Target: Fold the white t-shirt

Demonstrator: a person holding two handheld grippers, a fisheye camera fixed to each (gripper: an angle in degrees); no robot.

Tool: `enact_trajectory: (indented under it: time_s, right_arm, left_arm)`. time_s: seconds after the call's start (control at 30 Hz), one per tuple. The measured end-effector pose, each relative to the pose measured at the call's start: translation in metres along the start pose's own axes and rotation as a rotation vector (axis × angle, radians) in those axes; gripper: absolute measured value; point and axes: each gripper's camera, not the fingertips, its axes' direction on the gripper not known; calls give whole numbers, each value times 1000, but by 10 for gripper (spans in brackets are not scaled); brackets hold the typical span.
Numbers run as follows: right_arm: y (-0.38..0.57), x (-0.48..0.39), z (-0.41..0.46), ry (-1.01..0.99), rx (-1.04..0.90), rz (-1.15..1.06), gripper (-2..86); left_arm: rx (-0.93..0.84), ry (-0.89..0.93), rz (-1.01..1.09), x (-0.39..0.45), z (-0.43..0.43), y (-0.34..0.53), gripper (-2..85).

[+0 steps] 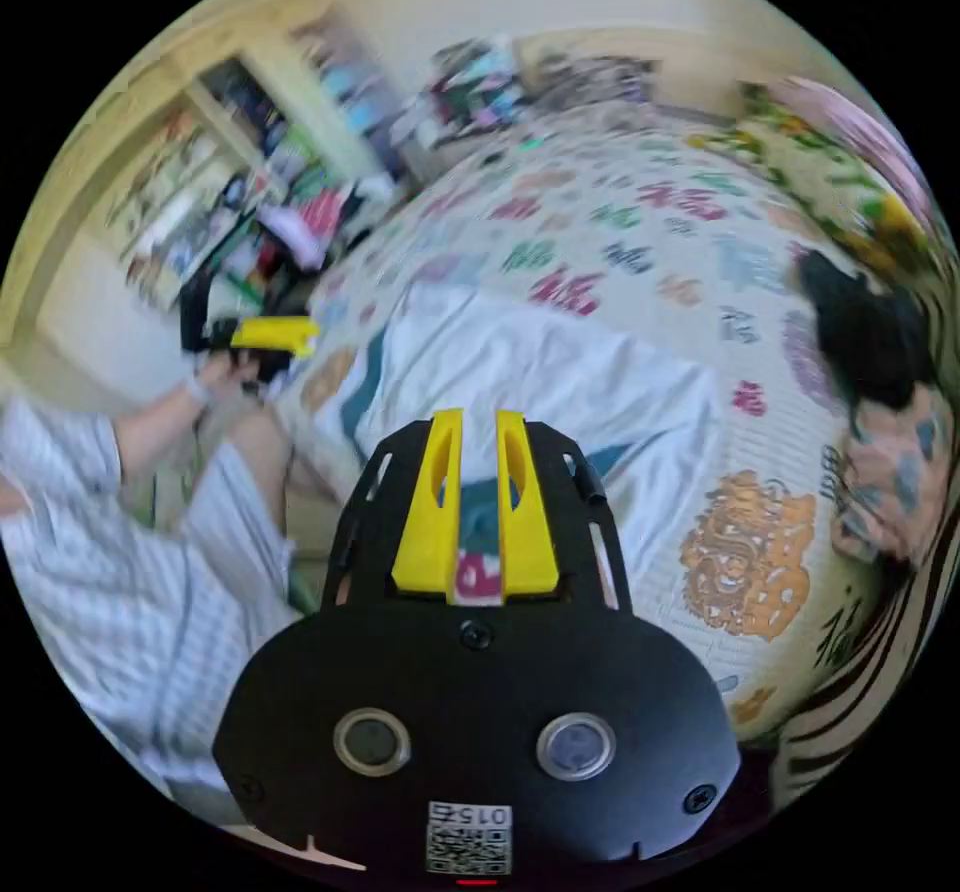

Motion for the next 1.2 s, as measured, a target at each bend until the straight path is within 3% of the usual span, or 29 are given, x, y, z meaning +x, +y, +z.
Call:
enact_trajectory:
  time_s: [0.13, 0.4, 0.53, 0.73, 0.93, 1.07, 1.2]
  right_arm:
    - [29, -98, 86, 72, -285, -440, 85]
    - [24, -148, 172, 209, -440, -619, 86]
    - [4, -137, 141, 79, -367, -442, 7]
    - [-18, -110, 63, -96, -143, -177, -5]
    - [-27, -110, 25, -148, -77, -132, -6]
    - [-23, -113, 16, -140, -89, -116, -6]
    - [-12, -123, -9, -89, -97, -102, -6]
  left_arm:
    - [-104, -14, 98, 47, 32, 41, 101]
    - [-222, -71, 305, 100, 77, 44, 107]
    - [-241, -61, 338, 115, 76, 50, 106]
    - [-157, -80, 391, 152, 64, 65, 112]
    - [-95, -243, 499, 195, 77, 81, 96]
    - [-17, -364, 449, 208, 71, 94, 39]
    - [82, -353, 371, 210, 24, 94, 14]
